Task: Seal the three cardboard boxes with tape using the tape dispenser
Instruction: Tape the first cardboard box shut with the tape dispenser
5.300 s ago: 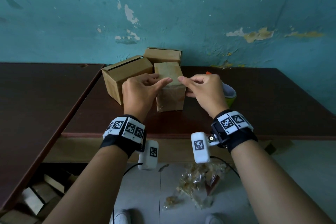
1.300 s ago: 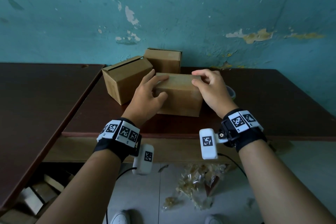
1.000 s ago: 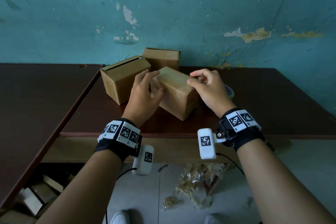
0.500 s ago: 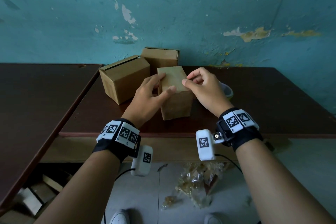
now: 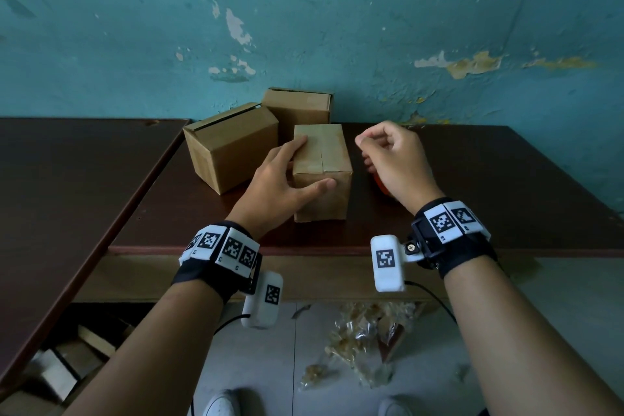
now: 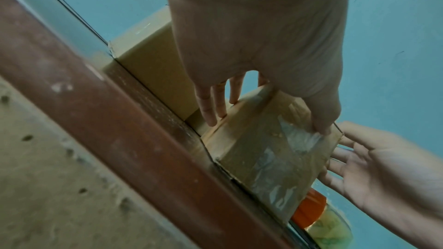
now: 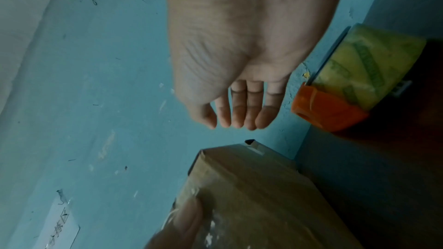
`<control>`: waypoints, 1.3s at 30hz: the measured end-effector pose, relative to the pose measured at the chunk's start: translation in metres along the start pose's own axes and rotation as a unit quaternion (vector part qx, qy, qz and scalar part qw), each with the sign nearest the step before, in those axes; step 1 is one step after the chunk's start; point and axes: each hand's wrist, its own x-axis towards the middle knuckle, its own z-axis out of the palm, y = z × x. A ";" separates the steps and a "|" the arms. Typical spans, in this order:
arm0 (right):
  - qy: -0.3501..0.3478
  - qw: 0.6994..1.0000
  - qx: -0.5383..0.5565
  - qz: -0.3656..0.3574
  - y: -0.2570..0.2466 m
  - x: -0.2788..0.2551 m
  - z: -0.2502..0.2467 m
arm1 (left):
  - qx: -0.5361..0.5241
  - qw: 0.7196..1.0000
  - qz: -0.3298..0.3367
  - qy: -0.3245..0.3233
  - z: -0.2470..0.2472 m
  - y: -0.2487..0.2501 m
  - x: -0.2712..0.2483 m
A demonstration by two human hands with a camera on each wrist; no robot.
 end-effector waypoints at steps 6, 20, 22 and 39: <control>0.047 0.998 -0.052 -0.002 0.007 0.002 -0.019 | 0.007 1.000 0.006 0.001 -0.001 0.001 -0.001; -0.097 0.995 0.018 0.002 0.002 -0.004 -0.003 | -0.035 0.999 0.025 0.001 0.000 -0.002 0.001; -0.097 0.995 0.016 0.000 0.002 -0.005 -0.003 | -0.050 0.998 0.027 -0.011 -0.002 -0.004 0.000; 0.063 0.986 -0.152 0.017 0.015 -0.001 -0.018 | -0.033 0.998 0.041 -0.026 -0.006 -0.009 -0.005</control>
